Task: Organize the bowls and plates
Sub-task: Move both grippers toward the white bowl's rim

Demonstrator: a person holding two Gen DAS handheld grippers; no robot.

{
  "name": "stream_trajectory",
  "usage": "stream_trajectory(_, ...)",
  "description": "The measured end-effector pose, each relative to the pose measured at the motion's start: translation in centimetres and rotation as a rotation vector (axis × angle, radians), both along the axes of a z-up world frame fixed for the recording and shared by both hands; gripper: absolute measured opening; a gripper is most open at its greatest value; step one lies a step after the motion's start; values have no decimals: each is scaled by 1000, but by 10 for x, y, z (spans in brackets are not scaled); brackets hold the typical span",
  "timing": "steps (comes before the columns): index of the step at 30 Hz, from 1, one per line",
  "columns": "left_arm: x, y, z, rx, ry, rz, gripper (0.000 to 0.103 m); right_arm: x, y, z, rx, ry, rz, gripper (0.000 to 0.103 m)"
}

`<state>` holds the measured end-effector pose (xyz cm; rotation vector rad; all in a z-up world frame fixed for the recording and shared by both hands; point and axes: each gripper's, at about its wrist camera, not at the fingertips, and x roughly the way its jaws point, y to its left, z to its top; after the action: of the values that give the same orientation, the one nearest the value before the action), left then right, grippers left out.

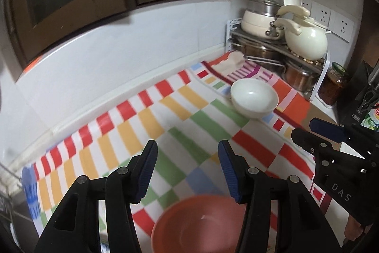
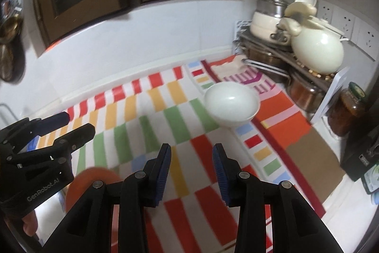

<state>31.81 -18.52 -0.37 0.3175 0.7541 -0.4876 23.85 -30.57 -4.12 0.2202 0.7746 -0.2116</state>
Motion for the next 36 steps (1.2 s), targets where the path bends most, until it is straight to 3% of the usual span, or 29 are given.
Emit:
stream_trajectory(18,72,-95,-13,63,10,-168,52,45,-82,-11,-4,-8,-156,38)
stream_trajectory(36,138,-177,-83,152,121,-267,52,105,-143,-70,64,92,-230,38)
